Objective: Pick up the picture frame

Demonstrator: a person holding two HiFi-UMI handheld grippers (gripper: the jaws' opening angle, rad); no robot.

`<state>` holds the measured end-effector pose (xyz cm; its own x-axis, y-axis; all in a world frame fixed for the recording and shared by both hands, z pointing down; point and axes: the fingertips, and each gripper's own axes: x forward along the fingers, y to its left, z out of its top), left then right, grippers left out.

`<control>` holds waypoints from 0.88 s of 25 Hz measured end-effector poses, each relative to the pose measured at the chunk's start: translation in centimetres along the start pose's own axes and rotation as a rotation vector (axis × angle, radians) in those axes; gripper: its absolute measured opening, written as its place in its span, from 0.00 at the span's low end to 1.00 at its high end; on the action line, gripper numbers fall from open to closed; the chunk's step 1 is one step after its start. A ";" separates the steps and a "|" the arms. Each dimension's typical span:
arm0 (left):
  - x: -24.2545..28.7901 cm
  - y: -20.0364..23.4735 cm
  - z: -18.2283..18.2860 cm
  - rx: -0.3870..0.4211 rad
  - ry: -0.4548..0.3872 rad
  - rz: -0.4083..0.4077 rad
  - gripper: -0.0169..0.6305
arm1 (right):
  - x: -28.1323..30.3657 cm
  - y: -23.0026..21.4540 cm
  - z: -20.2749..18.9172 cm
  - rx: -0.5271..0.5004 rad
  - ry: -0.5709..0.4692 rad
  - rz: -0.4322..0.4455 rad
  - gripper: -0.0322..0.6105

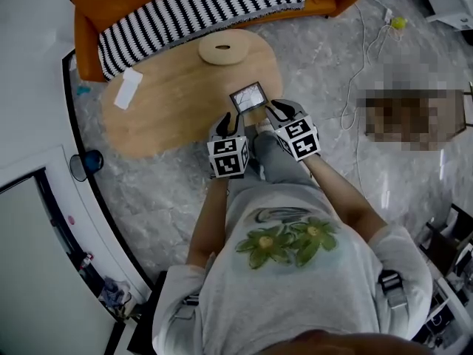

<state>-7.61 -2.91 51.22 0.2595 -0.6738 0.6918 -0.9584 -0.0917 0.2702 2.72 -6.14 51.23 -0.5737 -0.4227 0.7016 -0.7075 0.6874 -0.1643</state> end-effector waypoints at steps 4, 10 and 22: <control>1.3 0.3 0.0 -0.014 -0.019 0.010 0.20 | 1.3 -0.7 -0.4 -0.008 0.020 0.012 0.18; 3.5 0.8 -1.0 -0.026 -0.006 0.032 0.20 | 3.2 -1.6 -1.8 0.002 0.055 0.054 0.18; 7.3 1.7 -4.6 -0.056 0.037 0.066 0.21 | 6.9 -3.5 -5.5 -0.023 0.121 0.087 0.19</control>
<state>-6.76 -4.61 59.85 0.2014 -0.6495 0.7332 -0.9657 -0.0063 0.2596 3.47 -8.23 60.45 -0.5780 -0.2876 0.7637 -0.6467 0.7322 -0.2137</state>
